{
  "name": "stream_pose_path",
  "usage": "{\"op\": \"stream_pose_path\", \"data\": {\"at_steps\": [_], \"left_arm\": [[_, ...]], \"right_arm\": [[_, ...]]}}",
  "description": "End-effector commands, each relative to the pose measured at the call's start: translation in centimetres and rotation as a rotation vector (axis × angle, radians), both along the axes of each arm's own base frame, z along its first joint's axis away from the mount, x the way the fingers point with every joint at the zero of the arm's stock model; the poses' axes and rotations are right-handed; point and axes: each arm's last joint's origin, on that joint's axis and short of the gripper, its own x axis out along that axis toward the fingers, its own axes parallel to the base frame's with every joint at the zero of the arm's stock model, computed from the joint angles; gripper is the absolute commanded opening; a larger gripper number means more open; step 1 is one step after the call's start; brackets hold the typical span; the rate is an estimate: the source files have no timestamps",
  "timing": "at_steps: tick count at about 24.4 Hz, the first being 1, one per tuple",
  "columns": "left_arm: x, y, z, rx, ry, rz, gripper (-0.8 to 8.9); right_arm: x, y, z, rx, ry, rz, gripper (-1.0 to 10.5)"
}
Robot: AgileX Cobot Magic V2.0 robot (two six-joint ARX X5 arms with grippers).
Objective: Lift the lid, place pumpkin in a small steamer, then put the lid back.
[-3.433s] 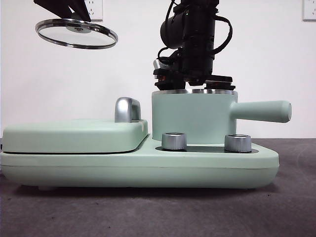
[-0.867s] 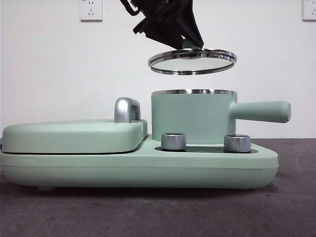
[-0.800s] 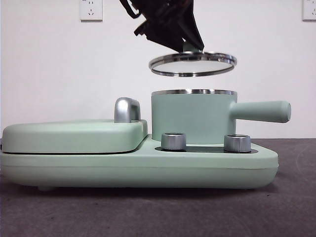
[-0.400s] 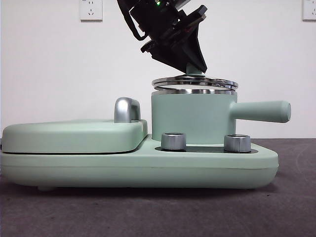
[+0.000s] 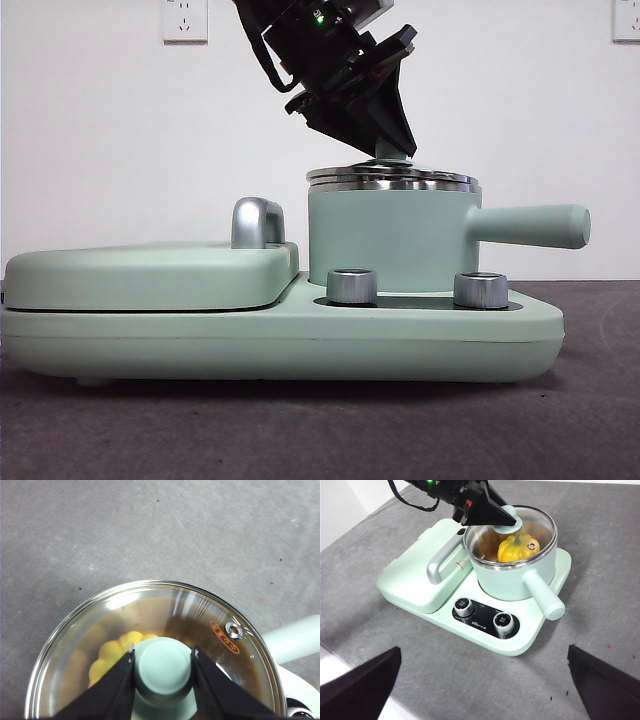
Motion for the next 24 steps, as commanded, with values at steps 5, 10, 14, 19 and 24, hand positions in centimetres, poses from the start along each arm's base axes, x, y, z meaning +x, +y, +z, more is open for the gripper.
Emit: {"op": "stream_pose_path", "data": {"at_steps": [5,10,14,19,24], "left_arm": [[0.5,-0.9,-0.5,-0.016,0.001,-0.055,0.14],[0.5,-0.9,-0.5,-0.007,-0.033,-0.124,0.15],[0.5,-0.9,-0.5,0.002,-0.046,-0.135,0.2],[0.5,-0.9,-0.5,-0.001,-0.042,-0.131,0.92],[0.6,-0.7,1.6,-0.062,-0.039,-0.084,4.79]], "right_arm": [[-0.2,-0.1,0.4,0.027,-0.01,-0.001,5.7],[-0.2,-0.1,0.4,0.027,-0.01,-0.001,5.7],[-0.2,-0.1,0.4,0.034,-0.004,-0.006,5.7],[-0.2,-0.1,0.4,0.04,0.001,-0.009,5.7],[-0.2,-0.1,0.4,0.04,0.001,-0.009,5.7]]}}
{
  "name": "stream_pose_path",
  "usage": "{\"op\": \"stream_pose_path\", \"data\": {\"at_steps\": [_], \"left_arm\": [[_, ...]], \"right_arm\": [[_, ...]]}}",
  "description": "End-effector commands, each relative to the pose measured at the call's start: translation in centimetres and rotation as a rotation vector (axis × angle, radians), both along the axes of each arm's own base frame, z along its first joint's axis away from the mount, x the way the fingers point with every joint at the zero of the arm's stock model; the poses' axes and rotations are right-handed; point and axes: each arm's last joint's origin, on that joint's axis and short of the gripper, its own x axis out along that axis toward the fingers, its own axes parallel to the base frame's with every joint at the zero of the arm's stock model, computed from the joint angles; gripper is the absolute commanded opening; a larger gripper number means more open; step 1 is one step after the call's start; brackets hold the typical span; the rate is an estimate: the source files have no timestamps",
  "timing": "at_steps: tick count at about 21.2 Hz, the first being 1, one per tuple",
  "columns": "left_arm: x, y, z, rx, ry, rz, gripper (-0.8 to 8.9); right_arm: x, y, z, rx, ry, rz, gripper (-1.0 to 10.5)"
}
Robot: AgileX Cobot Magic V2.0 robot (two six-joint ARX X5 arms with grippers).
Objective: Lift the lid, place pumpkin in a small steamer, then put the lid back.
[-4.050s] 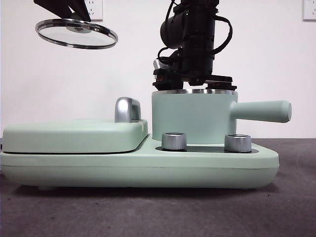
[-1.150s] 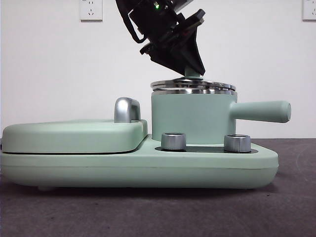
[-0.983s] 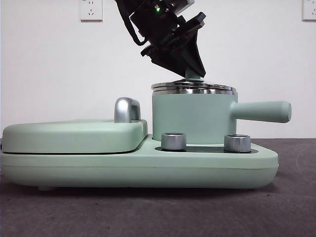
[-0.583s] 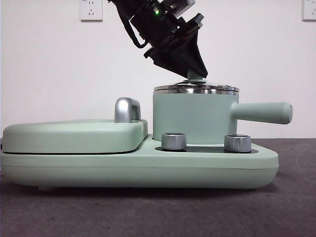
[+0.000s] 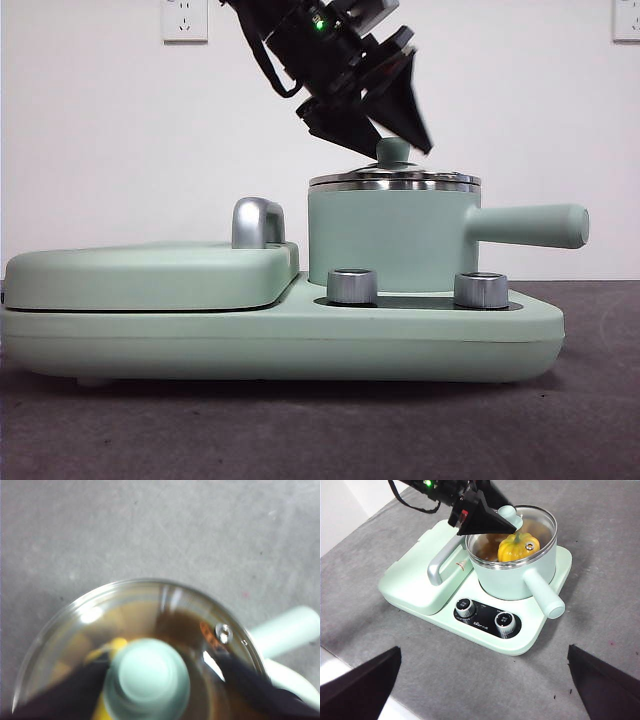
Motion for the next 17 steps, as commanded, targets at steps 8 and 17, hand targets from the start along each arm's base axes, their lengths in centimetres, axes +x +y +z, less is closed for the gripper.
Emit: {"op": "stream_pose_path", "data": {"at_steps": [8,17], "left_arm": [[-5.5,4.1,11.6,-0.027,0.1,0.061,4.77],[-16.9,13.4,14.4,0.031,0.231,0.112,4.67]], "right_arm": [[-0.2,0.0,0.4,0.03,-0.008,0.032,5.7],[-0.3,0.1,0.4,0.044,-0.003,0.086,5.7]]}}
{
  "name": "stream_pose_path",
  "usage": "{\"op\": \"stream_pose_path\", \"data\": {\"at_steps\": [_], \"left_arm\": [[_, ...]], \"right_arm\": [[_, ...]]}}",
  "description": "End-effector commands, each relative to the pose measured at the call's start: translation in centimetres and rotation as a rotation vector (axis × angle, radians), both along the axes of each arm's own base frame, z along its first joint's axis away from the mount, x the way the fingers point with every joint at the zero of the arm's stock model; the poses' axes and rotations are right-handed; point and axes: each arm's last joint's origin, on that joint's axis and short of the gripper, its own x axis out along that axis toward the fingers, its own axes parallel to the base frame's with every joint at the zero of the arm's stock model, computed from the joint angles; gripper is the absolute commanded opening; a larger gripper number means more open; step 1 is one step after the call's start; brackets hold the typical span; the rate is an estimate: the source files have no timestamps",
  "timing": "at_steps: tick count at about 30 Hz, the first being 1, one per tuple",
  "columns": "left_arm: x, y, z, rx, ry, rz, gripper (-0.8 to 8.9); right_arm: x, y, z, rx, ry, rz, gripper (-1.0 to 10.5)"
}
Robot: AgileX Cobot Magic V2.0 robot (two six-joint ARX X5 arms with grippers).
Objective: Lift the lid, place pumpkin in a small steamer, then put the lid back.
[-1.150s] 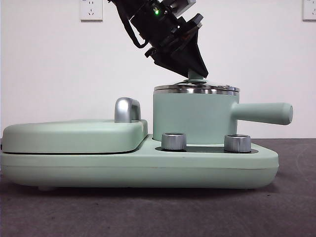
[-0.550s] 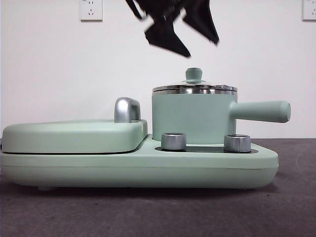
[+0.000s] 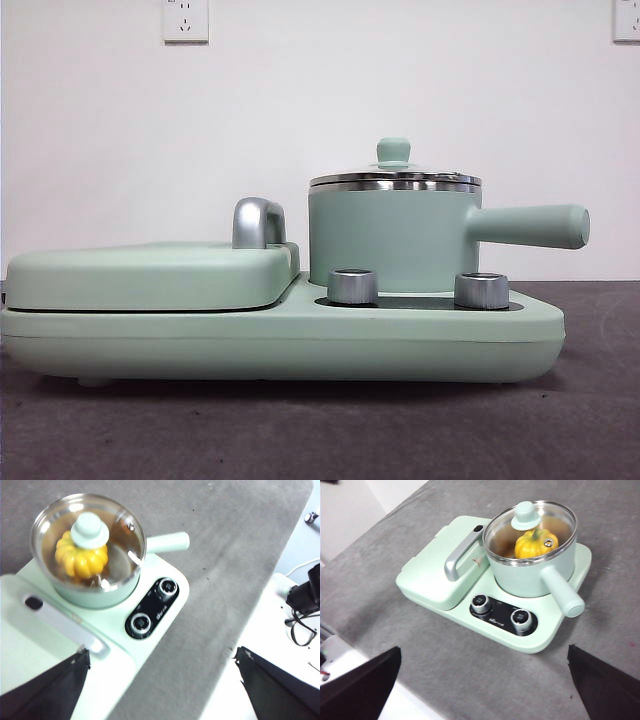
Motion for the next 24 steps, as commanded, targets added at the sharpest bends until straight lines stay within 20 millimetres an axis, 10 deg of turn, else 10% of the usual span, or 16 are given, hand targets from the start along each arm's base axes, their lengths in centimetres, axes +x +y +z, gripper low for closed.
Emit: {"op": "stream_pose_path", "data": {"at_steps": [1,20,23,24], "left_arm": [[-2.3,1.7,-0.3,-0.038,-0.002,0.025,4.67],[-13.2,10.9,-9.7,-0.301,-0.197,0.327,4.03],[-13.8,11.3,-9.8,-0.305,-0.21,0.321,-0.19],[-13.9,11.4,-9.8,-0.31,-0.215,0.321,0.24]], "right_arm": [[-0.2,0.0,0.4,0.02,-0.017,0.024,5.7],[-0.2,0.0,0.4,0.026,-0.013,0.039,5.7],[-0.2,0.0,0.4,0.025,-0.012,0.04,2.0],[-0.2,0.0,0.4,0.023,-0.015,0.037,-0.2]]}}
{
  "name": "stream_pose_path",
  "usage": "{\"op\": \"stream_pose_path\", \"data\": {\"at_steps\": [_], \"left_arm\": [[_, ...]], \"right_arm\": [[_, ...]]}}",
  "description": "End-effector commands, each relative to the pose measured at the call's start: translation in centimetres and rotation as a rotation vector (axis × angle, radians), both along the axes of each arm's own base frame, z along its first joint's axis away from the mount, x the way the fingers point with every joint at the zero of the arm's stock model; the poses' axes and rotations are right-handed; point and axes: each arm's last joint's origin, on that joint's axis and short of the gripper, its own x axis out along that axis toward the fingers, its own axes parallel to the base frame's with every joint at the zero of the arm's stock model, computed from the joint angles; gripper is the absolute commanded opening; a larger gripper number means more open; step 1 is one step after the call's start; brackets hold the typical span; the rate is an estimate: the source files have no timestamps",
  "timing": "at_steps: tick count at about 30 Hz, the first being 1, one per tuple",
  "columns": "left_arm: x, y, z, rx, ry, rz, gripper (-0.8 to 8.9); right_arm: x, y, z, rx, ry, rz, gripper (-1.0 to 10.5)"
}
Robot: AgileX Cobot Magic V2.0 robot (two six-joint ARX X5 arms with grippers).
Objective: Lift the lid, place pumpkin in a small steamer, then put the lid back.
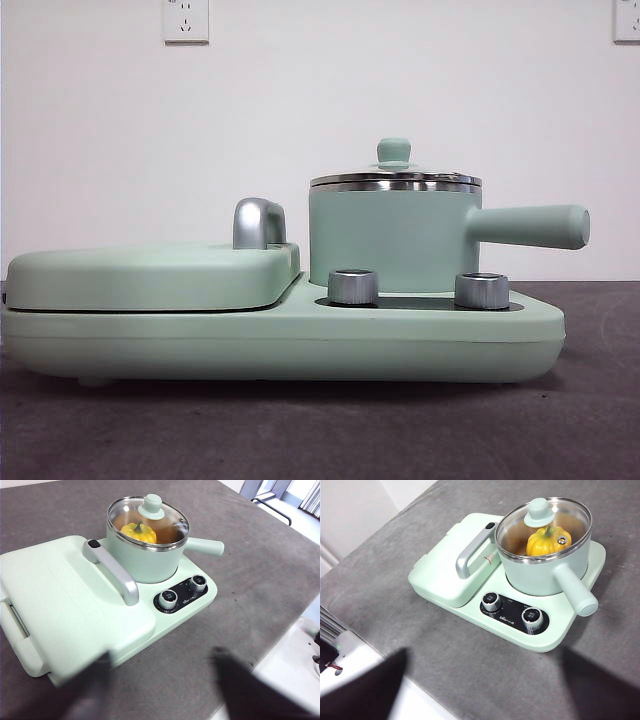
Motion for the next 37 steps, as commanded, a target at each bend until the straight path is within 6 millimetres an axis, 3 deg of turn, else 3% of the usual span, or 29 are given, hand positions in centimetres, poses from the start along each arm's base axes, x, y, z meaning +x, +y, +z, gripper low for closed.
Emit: {"op": "stream_pose_path", "data": {"at_steps": [1,17,23,26,31,37], "left_arm": [[-0.2,0.2,0.3,-0.018,-0.015,0.003,0.07],[-0.2,0.1,0.3,-0.021,-0.019,0.004,0.07],[0.2,0.8,-1.0,-0.052,-0.072,0.118,0.07],[1.4,1.1,-2.8,-0.084,-0.206,0.231,0.07],[3.2,1.8,-7.7,-0.159,-0.415,0.398,0.07],[4.1,2.6,-13.5,-0.125,-0.423,0.511,0.07]], "right_arm": [[-0.2,-0.1,0.4,0.008,-0.025,0.003,0.4],[-0.2,-0.1,0.4,0.006,-0.028,0.003,0.4],[-0.2,-0.1,0.4,0.006,-0.028,0.003,0.4],[-0.2,-0.1,0.4,0.006,-0.028,0.003,0.4],[-0.2,-0.1,0.4,0.006,-0.028,0.003,0.4],[-0.2,-0.1,0.4,0.006,-0.028,0.003,0.4]]}}
